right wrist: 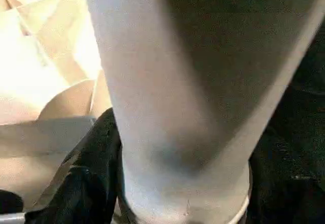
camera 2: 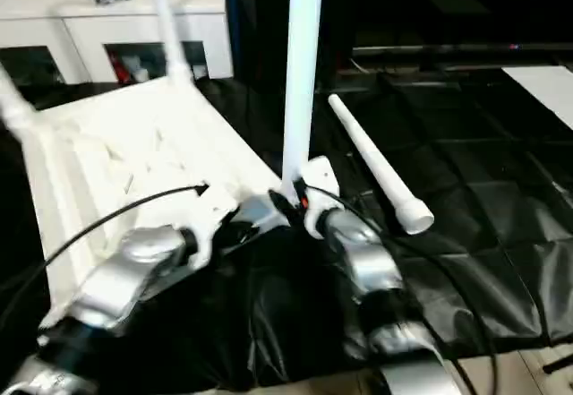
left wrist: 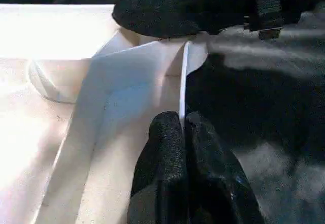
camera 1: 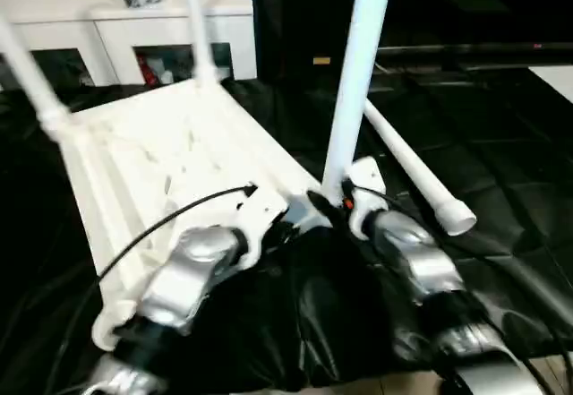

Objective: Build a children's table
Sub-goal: Rotate leg to tighten

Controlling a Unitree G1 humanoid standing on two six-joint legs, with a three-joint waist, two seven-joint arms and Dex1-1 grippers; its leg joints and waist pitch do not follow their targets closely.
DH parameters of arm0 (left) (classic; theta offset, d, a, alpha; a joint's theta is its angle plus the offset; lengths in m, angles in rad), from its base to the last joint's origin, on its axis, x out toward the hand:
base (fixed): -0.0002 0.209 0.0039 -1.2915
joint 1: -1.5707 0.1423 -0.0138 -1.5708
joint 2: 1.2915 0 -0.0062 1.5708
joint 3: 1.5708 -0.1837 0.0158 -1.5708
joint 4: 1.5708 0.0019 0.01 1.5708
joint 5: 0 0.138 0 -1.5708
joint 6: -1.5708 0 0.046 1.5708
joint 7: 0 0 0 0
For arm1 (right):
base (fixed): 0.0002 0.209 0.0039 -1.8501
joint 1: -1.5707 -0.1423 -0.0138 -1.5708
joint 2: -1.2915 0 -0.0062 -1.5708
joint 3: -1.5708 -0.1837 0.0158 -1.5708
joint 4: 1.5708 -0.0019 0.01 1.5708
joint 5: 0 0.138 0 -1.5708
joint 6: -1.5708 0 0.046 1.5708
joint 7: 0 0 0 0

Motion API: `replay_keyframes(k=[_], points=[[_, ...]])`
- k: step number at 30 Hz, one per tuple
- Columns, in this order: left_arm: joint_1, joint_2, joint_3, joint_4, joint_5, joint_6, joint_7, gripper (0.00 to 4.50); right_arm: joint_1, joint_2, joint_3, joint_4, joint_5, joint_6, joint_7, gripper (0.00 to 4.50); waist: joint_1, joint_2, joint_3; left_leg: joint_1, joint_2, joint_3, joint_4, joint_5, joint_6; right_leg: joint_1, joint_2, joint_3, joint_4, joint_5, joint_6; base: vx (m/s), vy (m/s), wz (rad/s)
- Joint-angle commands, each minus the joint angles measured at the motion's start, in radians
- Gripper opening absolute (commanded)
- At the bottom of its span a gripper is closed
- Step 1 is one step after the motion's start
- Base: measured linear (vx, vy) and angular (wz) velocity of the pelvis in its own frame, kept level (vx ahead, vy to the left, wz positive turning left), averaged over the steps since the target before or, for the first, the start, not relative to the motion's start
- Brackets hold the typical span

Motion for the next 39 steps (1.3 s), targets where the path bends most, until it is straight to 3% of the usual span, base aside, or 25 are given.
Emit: replay_keyframes(k=[1, 2, 5, 10, 13, 19, 24, 28, 34, 39], points=[[-0.079, -0.066, 0.004, -0.041, -0.028, -0.059, 0.059, 0.0, 0.013, 0.096, 0.085, 0.026, 0.023, 0.002, 0.085, 3.39, 0.001, -0.003, -0.078, 0.0, 0.011, -0.001, -0.066, -0.18, 0.03, 0.055, -0.043, 0.044, -0.077, -0.168, -0.202, 0.0, 0.0, 0.0], [-0.071, -0.046, -0.003, -0.043, -0.021, -0.07, 0.041, 0.0, 0.02, 0.087, 0.077, 0.01, 0.03, -0.012, 0.113, 3.39, 0.001, -0.004, -0.079, -0.001, 0.011, 0.0, -0.064, -0.16, 0.04, 0.056, -0.042, 0.044, -0.073, -0.128, -0.213, 0.0, 0.0, 0.0], [-0.057, -0.019, -0.003, -0.052, -0.021, -0.08, 0.008, 0.0, 0.036, 0.062, 0.093, -0.014, 0.021, -0.027, 0.163, 3.66, 0.002, -0.002, -0.078, 0.0, 0.012, 0.001, -0.064, -0.165, 0.052, 0.057, -0.043, 0.043, -0.074, -0.124, -0.222, 0.0, 0.0, 0.0], [-0.03, 0.041, 0.0, -0.074, -0.031, -0.092, -0.064, 0.0, 0.064, -0.009, 0.135, -0.061, 0.016, -0.047, 0.275, 4.29, 0.001, 0.001, -0.073, 0.004, 0.014, 0.001, -0.067, -0.207, 0.048, 0.053, -0.043, 0.043, -0.081, -0.184, -0.217, 0.0, 0.0, 0.0], [-0.021, 0.062, 0.001, -0.082, -0.04, -0.096, -0.091, 0.0, 0.068, -0.037, 0.137, -0.077, 0.023, -0.046, 0.317, 4.44, 0.0, -0.001, -0.072, 0.003, 0.014, 0.001, -0.068, -0.224, 0.045, 0.054, -0.043, 0.044, -0.083, -0.211, -0.209, 0.0, 0.0, 0.0], [0.006, 0.118, -0.001, -0.109, -0.077, -0.115, -0.187, 0.0, 0.07, -0.122, 0.147, -0.119, 0.032, -0.056, 0.449, 4.44, 0.002, -0.004, -0.076, 0.0, 0.015, 0.001, -0.065, -0.19, 0.055, 0.057, -0.043, 0.044, -0.076, -0.164, -0.224, 0.0, 0.0, 0.0], [0.032, 0.179, -0.016, -0.139, -0.119, -0.146, -0.314, 0.0, 0.083, -0.21, 0.185, -0.161, 0.044, -0.054, 0.624, 4.44, 0.007, -0.004, -0.077, 0.002, 0.016, 0.003, -0.061, -0.161, 0.085, 0.056, -0.041, 0.044, -0.069, -0.105, -0.248, 0.0, 0.0, 0.0], [0.044, 0.212, -0.025, -0.159, -0.143, -0.139, -0.375, 0.0, 0.082, -0.236, 0.199, -0.159, 0.037, -0.054, 0.667, 4.44, 0.009, -0.005, -0.074, 0.002, 0.019, 0.003, -0.064, -0.182, 0.076, 0.055, -0.044, 0.044, -0.072, -0.15, -0.251, 0.0, 0.0, 0.0], [0.055, 0.262, -0.04, -0.174, -0.158, -0.13, -0.443, 0.0, 0.078, -0.249, 0.198, -0.174, 0.06, -0.036, 0.714, 3.91, 0.019, -0.004, -0.072, 0.01, 0.019, 0.004, -0.066, -0.21, 0.058, 0.049, -0.043, 0.046, -0.077, -0.2, -0.236, 0.0, 0.0, 0.0], [0.058, 0.292, -0.043, -0.179, -0.164, -0.127, -0.489, 0.0, 0.081, -0.258, 0.202, -0.188, 0.073, -0.028, 0.755, 3.5, 0.026, -0.004, -0.073, 0.008, 0.021, 0.003, -0.067, -0.199, 0.054, 0.049, -0.043, 0.047, -0.073, -0.183, -0.234, 0.0, 0.0, 0.0]])
